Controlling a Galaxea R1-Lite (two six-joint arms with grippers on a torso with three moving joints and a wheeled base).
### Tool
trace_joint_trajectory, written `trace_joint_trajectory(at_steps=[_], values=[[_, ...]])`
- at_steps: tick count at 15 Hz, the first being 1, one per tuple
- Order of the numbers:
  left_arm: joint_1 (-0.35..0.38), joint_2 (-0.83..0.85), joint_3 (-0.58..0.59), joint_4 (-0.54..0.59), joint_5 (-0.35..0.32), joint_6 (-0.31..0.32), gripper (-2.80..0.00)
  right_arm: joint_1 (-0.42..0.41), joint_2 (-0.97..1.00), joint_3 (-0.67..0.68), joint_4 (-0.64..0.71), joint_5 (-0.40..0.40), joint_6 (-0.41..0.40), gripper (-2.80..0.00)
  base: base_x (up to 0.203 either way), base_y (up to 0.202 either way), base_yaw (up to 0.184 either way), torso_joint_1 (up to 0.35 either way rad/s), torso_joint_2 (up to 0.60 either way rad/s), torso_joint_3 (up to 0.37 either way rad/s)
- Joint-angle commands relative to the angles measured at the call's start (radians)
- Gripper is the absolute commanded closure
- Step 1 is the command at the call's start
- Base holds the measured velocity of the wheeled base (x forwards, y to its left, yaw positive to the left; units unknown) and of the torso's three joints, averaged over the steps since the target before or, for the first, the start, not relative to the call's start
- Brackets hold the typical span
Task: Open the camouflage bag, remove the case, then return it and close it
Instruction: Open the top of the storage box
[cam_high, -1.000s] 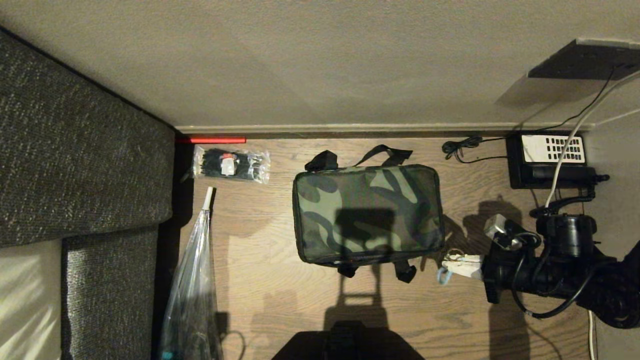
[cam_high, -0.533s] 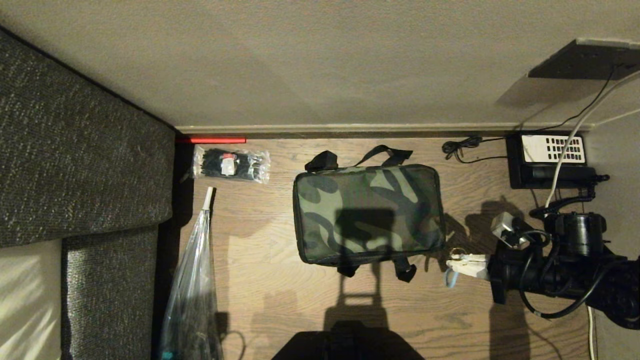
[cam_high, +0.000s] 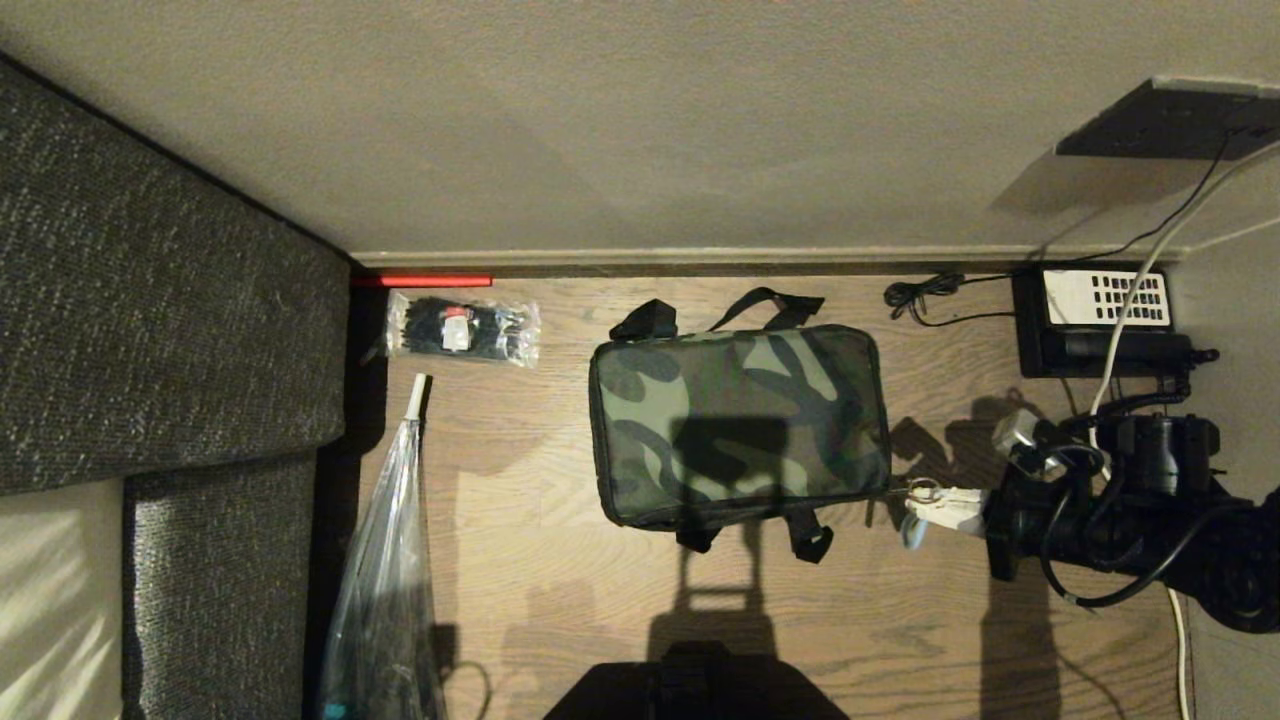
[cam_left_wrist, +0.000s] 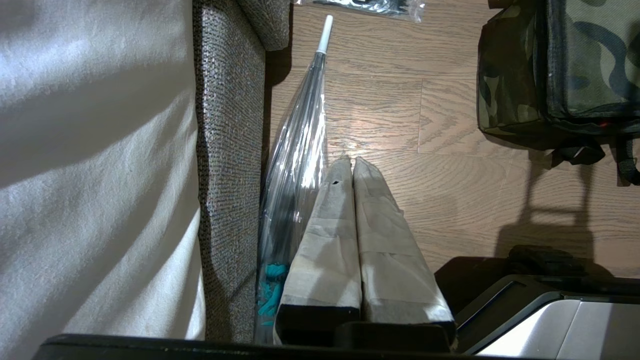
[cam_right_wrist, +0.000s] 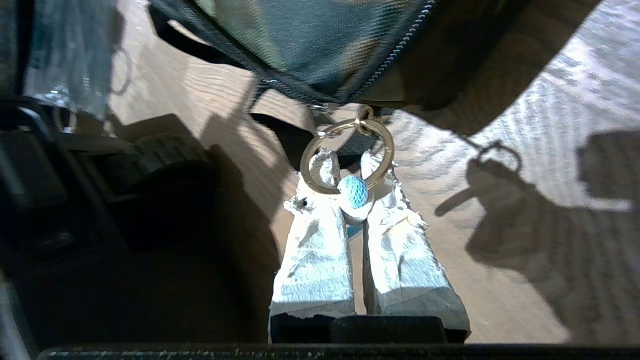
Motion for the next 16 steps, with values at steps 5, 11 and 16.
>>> trace_joint_trajectory(at_steps=[5, 11, 16], values=[[0.001, -0.002, 0.002, 0.000, 0.000, 0.000, 0.00, -0.006, 0.060, -0.042, -0.047, 0.002, -0.008, 0.00, 0.000, 0.000, 0.000, 0.000, 0.00, 0.000], [0.001, -0.002, 0.002, 0.000, 0.000, 0.000, 0.00, -0.020, 0.107, -0.117, -0.093, -0.002, 0.004, 0.00, 0.000, 0.000, 0.000, 0.000, 0.00, 0.000], [0.001, -0.002, 0.002, 0.000, 0.000, 0.000, 0.00, -0.021, 0.127, -0.142, -0.112, -0.003, 0.008, 0.00, 0.000, 0.000, 0.000, 0.000, 0.00, 0.000]])
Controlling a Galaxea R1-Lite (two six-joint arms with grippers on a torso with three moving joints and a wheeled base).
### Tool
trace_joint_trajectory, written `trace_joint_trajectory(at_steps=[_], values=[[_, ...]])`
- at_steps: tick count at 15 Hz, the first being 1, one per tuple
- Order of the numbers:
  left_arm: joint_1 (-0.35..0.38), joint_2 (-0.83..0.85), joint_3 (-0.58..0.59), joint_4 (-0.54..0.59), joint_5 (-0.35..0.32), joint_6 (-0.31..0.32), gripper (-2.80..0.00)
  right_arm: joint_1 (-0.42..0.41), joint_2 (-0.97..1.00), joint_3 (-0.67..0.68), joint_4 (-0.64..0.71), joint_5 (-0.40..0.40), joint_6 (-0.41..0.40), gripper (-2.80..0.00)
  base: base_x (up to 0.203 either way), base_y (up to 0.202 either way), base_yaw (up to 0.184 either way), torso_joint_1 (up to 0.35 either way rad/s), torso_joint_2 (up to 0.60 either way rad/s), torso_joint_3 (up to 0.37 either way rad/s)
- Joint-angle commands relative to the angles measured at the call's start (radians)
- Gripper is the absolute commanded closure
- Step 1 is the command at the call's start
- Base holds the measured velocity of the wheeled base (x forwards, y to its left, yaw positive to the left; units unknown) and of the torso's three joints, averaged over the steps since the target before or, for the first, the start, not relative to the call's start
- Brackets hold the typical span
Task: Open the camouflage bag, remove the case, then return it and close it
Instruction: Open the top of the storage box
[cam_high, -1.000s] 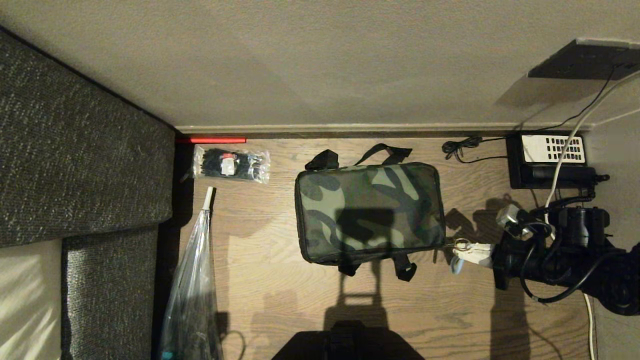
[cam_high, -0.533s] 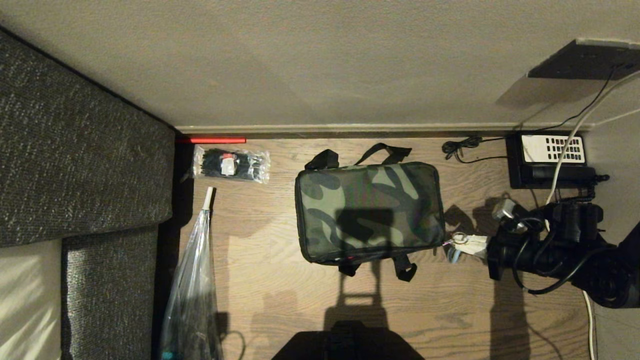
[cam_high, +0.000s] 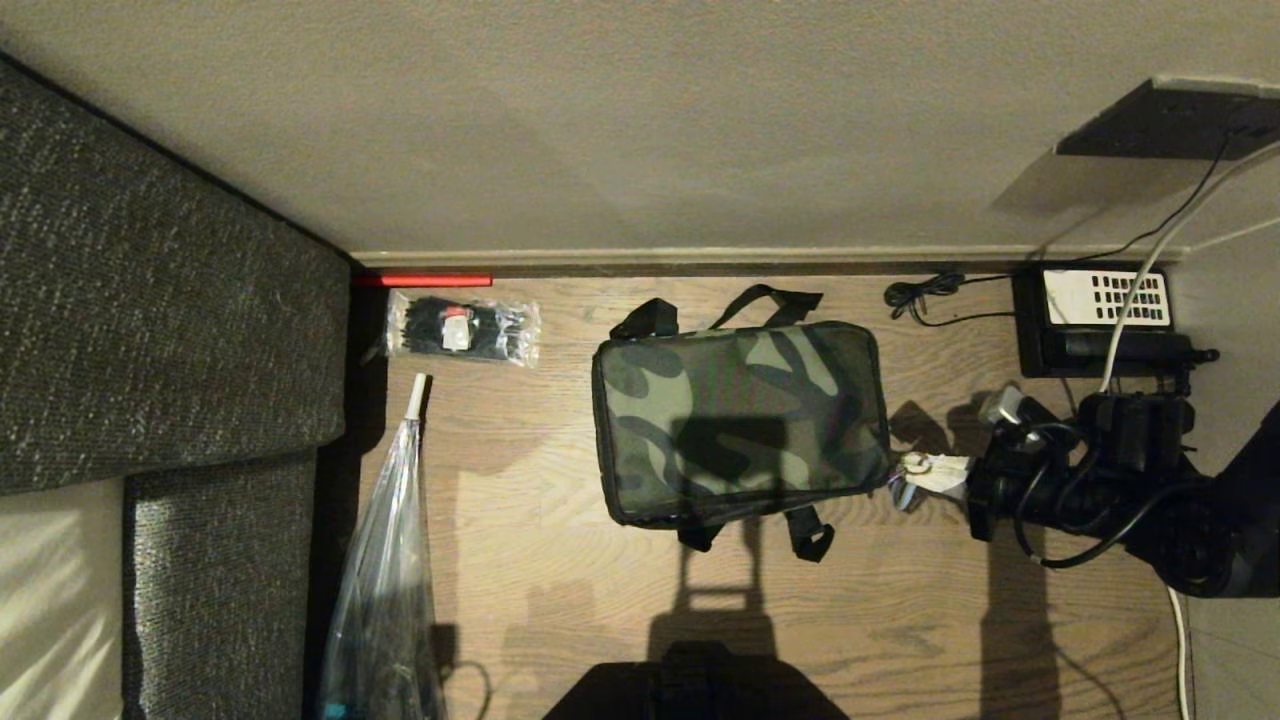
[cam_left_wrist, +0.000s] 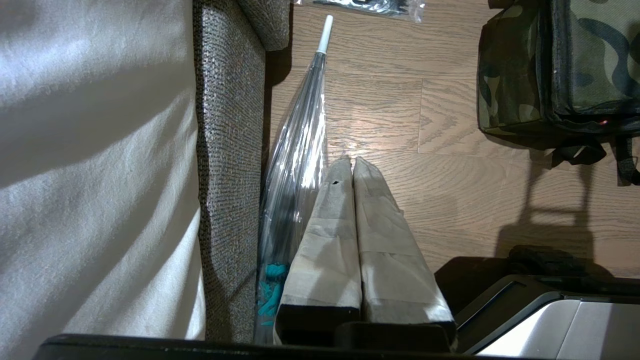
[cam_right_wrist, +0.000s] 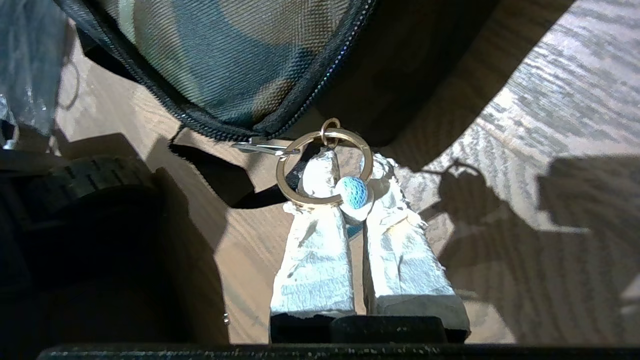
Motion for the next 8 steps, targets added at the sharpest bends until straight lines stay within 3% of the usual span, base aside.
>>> trace_joint_trajectory(at_steps=[1, 8], values=[[0.000, -0.002, 0.002, 0.000, 0.000, 0.000, 0.00, -0.004, 0.015, -0.010, -0.024, 0.004, -0.003, 0.00, 0.000, 0.000, 0.000, 0.000, 0.00, 0.000], [-0.001, -0.002, 0.002, 0.000, 0.000, -0.001, 0.00, -0.019, 0.021, -0.035, -0.032, 0.004, 0.007, 0.00, 0.000, 0.000, 0.000, 0.000, 0.00, 0.000]])
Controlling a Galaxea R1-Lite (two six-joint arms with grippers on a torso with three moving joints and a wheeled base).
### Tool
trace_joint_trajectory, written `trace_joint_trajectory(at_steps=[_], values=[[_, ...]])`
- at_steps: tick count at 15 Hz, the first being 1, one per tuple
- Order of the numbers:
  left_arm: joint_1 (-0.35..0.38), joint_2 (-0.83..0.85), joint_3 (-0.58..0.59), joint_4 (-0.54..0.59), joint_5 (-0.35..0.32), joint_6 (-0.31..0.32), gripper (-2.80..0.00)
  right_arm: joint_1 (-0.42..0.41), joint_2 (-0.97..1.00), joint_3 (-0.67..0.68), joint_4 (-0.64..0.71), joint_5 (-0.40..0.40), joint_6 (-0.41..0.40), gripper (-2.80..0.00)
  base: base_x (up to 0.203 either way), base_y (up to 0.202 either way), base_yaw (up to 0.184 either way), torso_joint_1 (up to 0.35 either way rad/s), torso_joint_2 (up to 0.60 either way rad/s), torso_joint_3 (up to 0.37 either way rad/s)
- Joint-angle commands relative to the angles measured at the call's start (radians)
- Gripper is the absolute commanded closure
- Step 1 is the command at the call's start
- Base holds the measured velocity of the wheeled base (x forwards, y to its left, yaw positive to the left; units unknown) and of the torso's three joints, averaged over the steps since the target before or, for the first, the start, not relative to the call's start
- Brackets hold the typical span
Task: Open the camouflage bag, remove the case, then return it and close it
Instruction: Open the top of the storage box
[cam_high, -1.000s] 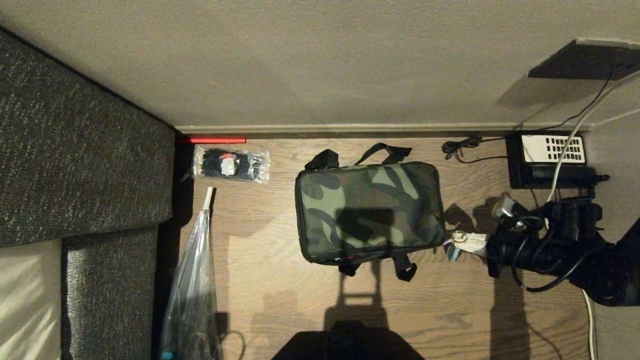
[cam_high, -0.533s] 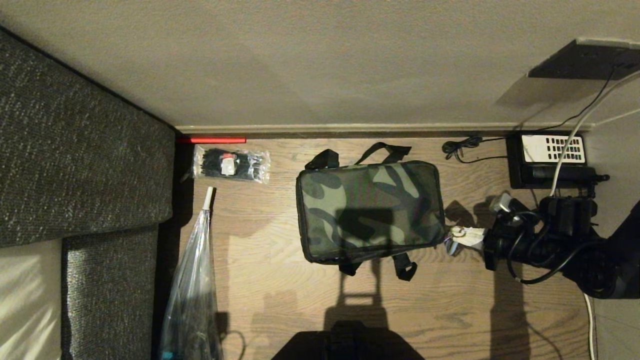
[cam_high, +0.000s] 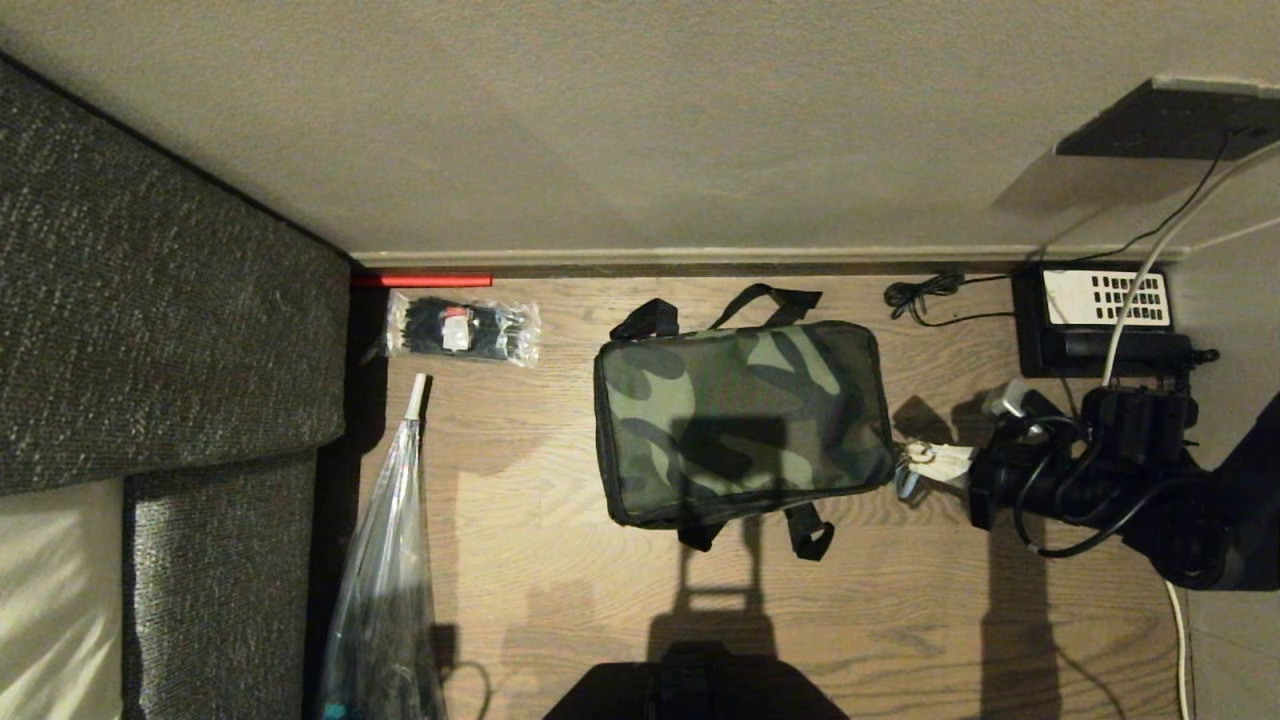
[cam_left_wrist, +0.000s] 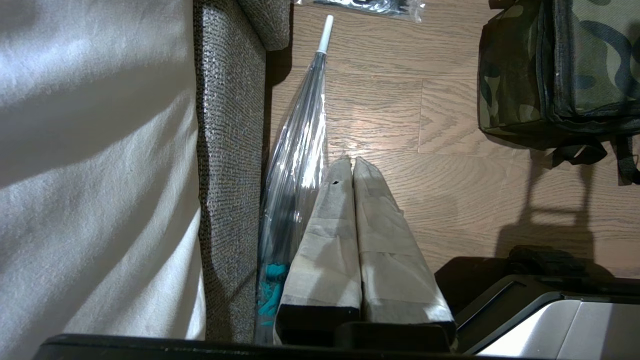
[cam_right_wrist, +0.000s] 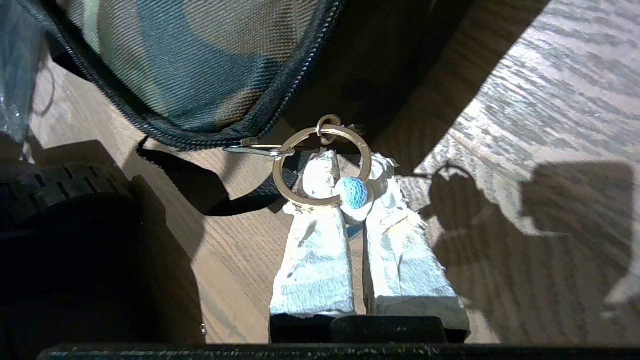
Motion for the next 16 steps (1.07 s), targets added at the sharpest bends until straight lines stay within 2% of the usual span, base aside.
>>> trace_joint_trajectory(at_steps=[1, 7, 16], values=[[0.001, -0.002, 0.002, 0.000, 0.000, -0.001, 0.00, 0.000, 0.000, -0.003, -0.007, 0.006, 0.026, 0.00, 0.000, 0.000, 0.000, 0.000, 0.00, 0.000], [0.001, -0.002, 0.002, 0.000, 0.000, -0.001, 0.00, 0.033, -0.011, -0.055, -0.040, 0.003, 0.286, 0.00, 0.000, 0.000, 0.000, 0.000, 0.00, 0.000], [0.001, -0.002, 0.002, 0.000, 0.000, 0.000, 0.00, 0.033, 0.001, -0.074, -0.055, -0.005, 0.290, 0.00, 0.000, 0.000, 0.000, 0.000, 0.00, 0.000]])
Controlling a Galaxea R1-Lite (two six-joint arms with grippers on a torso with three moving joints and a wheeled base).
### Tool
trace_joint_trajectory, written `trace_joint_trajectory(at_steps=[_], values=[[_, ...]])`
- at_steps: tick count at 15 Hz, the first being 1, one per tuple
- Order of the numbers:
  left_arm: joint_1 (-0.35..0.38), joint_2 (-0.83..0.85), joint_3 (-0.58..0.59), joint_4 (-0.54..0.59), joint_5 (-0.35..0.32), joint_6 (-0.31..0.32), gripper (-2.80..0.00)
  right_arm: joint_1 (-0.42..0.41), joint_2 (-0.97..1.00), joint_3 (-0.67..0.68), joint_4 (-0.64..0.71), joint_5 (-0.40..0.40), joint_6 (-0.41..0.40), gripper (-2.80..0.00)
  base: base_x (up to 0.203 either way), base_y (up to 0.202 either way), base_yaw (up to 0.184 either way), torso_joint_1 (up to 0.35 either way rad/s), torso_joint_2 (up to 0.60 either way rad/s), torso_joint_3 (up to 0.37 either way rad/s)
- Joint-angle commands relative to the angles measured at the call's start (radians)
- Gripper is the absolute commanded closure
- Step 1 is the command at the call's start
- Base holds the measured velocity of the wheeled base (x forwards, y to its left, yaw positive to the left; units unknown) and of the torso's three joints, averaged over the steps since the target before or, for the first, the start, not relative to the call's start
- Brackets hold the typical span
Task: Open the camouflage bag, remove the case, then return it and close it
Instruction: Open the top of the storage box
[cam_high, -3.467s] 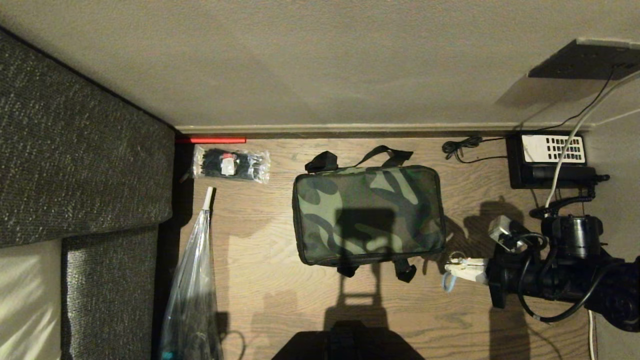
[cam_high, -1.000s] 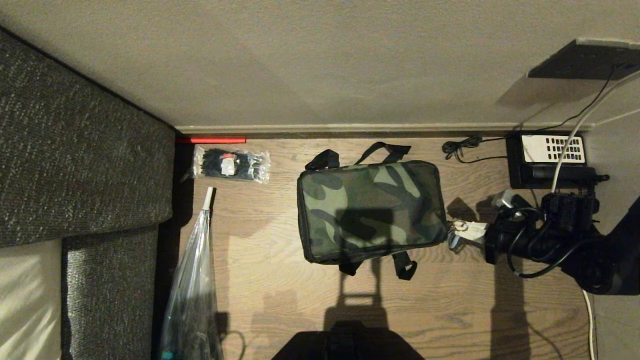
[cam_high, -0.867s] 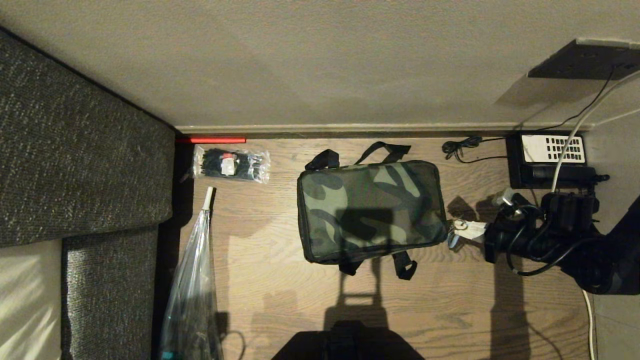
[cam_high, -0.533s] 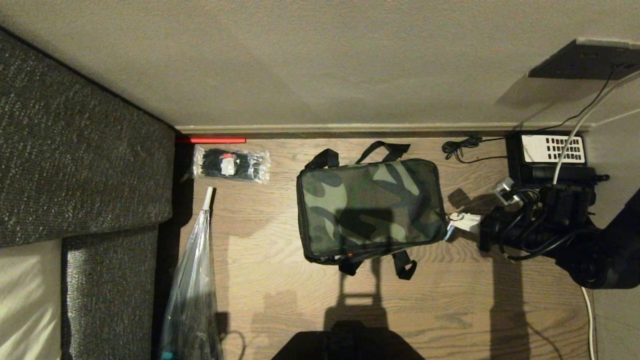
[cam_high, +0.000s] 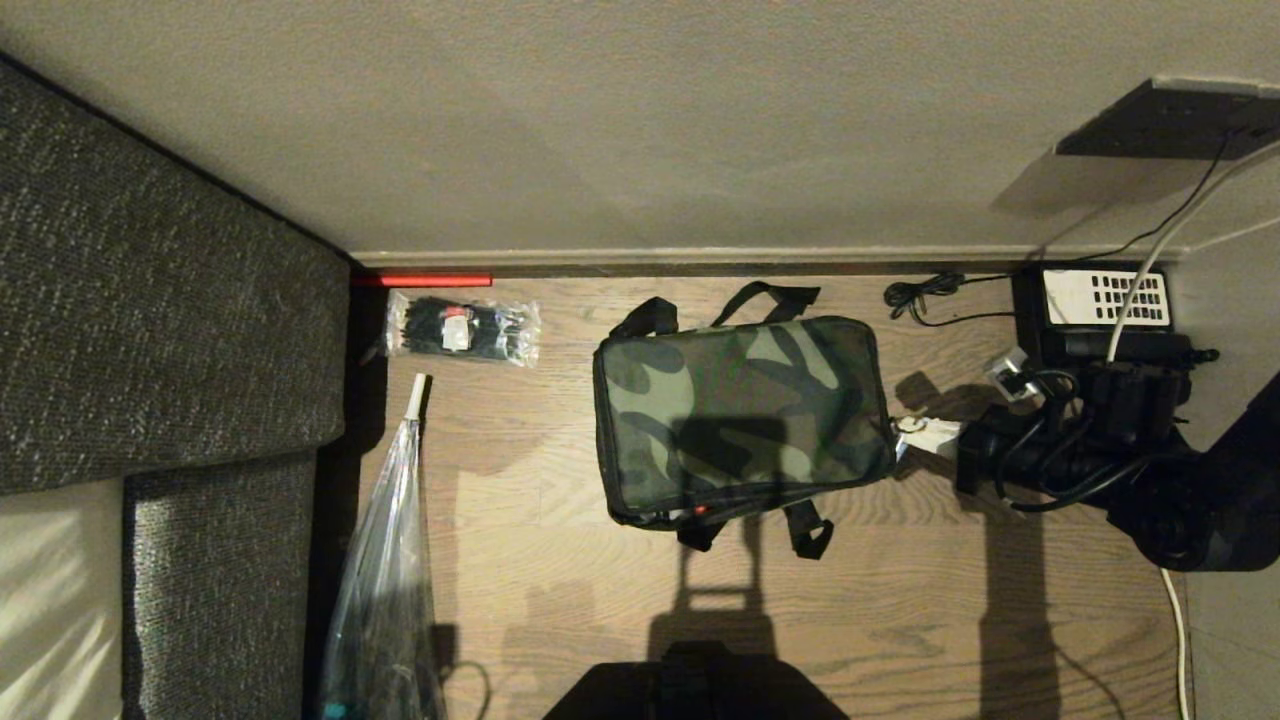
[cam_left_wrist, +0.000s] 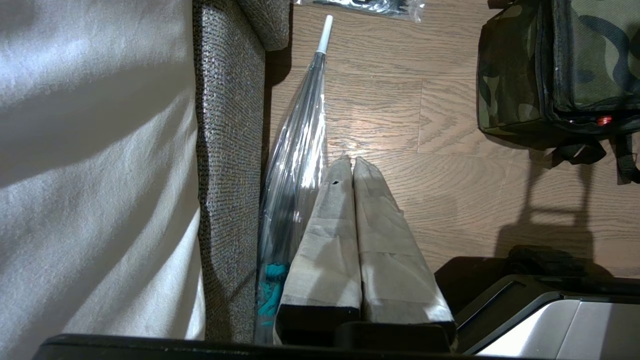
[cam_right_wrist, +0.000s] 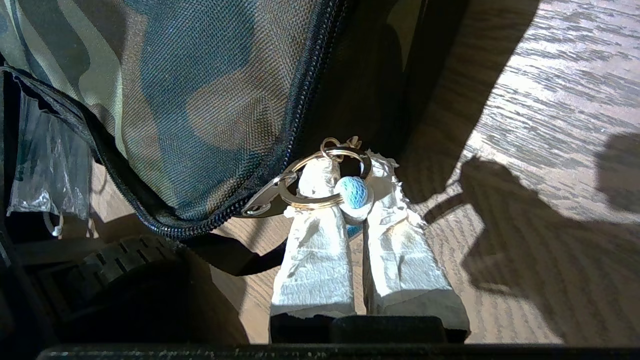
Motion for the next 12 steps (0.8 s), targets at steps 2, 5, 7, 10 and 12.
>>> trace_joint_trajectory(at_steps=[2, 5, 7, 10, 12], values=[[0.000, -0.002, 0.002, 0.000, 0.000, 0.000, 0.00, 0.000, 0.012, -0.019, -0.016, -0.018, 0.000, 0.00, 0.000, 0.000, 0.000, 0.000, 0.00, 0.000], [0.000, -0.002, 0.002, 0.000, 0.000, 0.000, 0.00, 0.000, 0.018, -0.042, -0.016, -0.019, 0.001, 0.00, 0.000, 0.000, 0.000, 0.000, 0.00, 0.000], [0.000, -0.002, 0.002, 0.000, 0.000, 0.000, 0.00, 0.000, 0.021, -0.046, -0.016, -0.019, 0.003, 0.00, 0.000, 0.000, 0.000, 0.000, 0.00, 0.000], [0.000, -0.002, 0.002, 0.000, 0.000, 0.000, 0.00, 0.001, 0.027, -0.064, -0.016, -0.019, 0.005, 0.00, 0.000, 0.000, 0.000, 0.000, 0.00, 0.000], [0.000, -0.002, 0.002, 0.000, 0.000, 0.000, 0.00, 0.008, 0.031, -0.083, -0.016, -0.019, 0.007, 0.00, 0.000, 0.000, 0.000, 0.000, 0.00, 0.000]])
